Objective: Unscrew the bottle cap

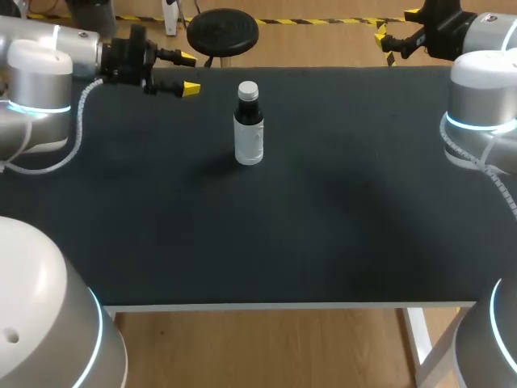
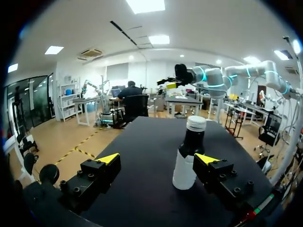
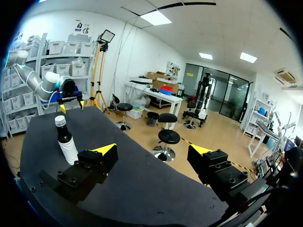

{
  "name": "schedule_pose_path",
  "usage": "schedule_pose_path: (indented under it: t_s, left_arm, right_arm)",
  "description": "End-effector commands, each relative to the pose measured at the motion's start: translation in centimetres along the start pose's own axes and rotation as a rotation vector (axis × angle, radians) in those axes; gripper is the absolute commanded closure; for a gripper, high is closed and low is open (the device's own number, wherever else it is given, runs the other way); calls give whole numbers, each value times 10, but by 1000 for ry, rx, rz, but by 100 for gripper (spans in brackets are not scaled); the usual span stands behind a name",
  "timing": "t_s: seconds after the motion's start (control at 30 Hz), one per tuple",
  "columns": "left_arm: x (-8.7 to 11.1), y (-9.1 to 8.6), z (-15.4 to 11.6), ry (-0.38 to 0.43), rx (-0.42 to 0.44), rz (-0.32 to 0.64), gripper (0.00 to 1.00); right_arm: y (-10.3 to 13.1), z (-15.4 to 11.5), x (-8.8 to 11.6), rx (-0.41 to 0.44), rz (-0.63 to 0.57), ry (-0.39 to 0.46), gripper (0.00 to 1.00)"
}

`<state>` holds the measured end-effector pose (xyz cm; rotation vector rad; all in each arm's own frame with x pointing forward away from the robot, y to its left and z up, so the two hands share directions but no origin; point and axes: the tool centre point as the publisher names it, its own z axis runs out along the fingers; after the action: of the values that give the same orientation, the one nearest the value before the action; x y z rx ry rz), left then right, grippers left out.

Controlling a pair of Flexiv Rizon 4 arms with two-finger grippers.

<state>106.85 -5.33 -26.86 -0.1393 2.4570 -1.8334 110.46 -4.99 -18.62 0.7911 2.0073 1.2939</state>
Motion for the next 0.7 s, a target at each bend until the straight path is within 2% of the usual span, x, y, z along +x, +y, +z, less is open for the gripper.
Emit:
schedule_pose_path:
  t_s: [0.03,0.17,0.33,0.53,0.7]
  left_arm:
    - [-6,10,8,109,35,46,0]
    - [2,19,23,192,68,51,0]
    - [13,24,34,244,122,70,0]
    - [25,24,45,276,146,75,0]
    - [38,16,49,279,154,71,0]
  right_arm:
    - [0,0,0,1,0,0,0]
    - [0,0,0,1,0,0,0]
    - [0,0,0,1,0,0,0]
    - [0,0,0,1,0,0,0]
    - [0,0,0,1,0,0,0]
